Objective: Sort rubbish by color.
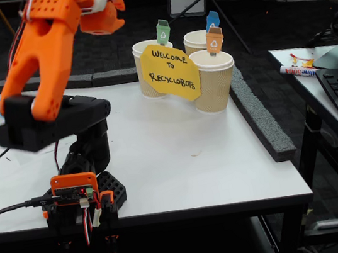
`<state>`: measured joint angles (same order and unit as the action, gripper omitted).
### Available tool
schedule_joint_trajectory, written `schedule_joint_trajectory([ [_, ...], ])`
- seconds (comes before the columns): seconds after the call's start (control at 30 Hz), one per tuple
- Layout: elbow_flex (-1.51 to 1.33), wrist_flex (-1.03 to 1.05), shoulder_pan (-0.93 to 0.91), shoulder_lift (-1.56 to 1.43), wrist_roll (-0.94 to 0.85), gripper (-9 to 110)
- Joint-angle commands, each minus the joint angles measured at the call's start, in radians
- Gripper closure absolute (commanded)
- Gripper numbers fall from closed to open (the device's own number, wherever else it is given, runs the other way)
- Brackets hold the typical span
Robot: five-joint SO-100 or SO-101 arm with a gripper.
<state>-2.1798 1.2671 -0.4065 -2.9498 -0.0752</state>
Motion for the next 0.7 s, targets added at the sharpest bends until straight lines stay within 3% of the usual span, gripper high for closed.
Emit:
schedule_joint_trajectory([
  [0.0, 0.003, 0.018, 0.006, -0.129, -0.011, 98],
  [0.67, -0.086, 0.072, -0.035, -0.23, -0.011, 98],
])
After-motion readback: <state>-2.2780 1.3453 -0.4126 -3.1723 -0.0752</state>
